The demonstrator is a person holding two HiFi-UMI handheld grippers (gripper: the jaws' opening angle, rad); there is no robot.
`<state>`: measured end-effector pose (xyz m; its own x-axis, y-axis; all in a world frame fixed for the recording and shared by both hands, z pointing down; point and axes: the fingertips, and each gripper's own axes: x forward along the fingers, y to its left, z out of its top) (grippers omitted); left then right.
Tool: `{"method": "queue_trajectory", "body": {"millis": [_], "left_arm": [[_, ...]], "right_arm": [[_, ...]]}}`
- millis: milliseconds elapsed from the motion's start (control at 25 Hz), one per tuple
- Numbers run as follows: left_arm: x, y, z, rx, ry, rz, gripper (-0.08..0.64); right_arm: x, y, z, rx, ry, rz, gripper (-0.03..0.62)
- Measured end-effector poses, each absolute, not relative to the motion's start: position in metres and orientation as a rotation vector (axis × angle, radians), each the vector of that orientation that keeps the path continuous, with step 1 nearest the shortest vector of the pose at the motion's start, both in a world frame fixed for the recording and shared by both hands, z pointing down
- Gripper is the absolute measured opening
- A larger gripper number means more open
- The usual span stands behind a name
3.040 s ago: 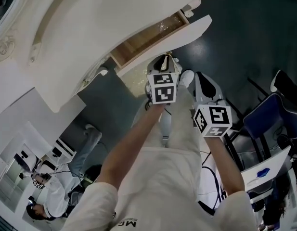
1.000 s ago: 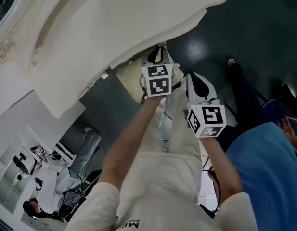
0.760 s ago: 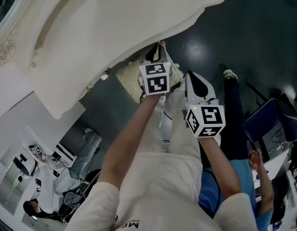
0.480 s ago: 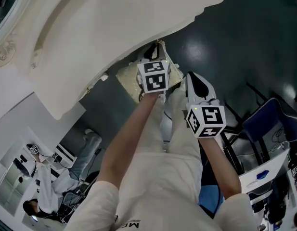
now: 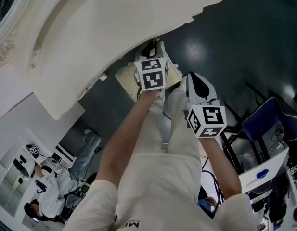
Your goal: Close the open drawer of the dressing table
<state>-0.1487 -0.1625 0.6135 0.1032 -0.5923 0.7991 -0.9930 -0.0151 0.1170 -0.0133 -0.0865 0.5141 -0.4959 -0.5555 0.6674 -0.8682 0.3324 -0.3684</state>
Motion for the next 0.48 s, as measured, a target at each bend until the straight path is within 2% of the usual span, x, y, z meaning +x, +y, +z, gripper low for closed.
{"method": "queue_trajectory", "body": {"millis": [480], "left_arm": [[-0.1423,-0.1575,0.6070,1.756,-1.567,0.799,0.049]], "right_arm": [[-0.0098,-0.0790,0.5086,1.266,-2.188,0.990,0.002]]}}
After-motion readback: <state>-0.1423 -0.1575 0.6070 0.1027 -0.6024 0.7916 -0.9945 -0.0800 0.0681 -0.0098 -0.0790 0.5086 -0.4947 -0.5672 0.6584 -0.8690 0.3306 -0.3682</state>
